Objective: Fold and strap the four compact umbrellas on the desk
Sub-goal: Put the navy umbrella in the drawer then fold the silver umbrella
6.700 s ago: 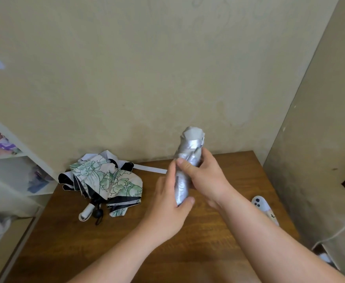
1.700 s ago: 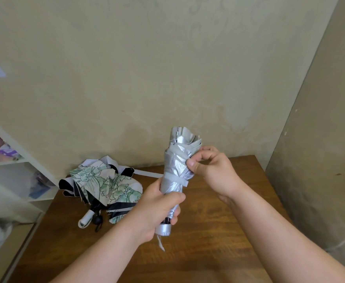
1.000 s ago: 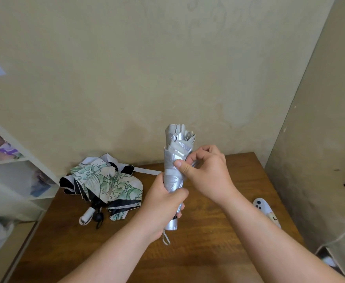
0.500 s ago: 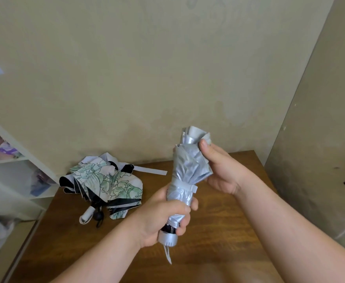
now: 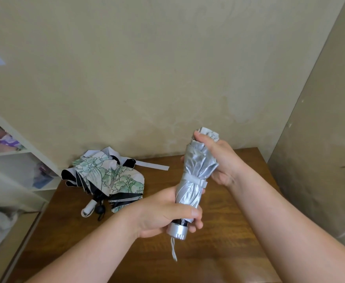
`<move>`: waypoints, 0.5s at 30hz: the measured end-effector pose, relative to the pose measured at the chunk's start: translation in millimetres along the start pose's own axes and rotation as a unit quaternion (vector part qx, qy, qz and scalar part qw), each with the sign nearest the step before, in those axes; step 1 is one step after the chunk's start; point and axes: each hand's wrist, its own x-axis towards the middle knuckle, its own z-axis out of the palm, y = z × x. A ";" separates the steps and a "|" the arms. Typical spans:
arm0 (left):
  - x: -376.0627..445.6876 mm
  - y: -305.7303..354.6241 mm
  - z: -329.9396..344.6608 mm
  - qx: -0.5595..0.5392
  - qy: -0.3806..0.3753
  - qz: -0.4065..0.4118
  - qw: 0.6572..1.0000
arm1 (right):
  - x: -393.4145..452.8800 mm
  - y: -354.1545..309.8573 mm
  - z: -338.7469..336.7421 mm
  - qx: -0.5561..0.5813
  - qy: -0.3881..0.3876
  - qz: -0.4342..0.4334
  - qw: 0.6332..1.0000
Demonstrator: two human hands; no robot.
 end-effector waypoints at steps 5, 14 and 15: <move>20.8 14.9 -3.7 -0.128 0.118 0.084 0.981 | 0.7 -3.7 8.6 -0.078 -0.018 0.006 0.997; 47.4 8.4 -9.8 -0.268 0.276 0.032 0.922 | 8.1 30.0 -1.0 -0.246 0.071 -0.098 0.962; 47.2 6.5 -18.4 -0.308 0.281 0.026 0.908 | 1.1 34.4 -9.8 -0.280 0.095 -0.144 0.944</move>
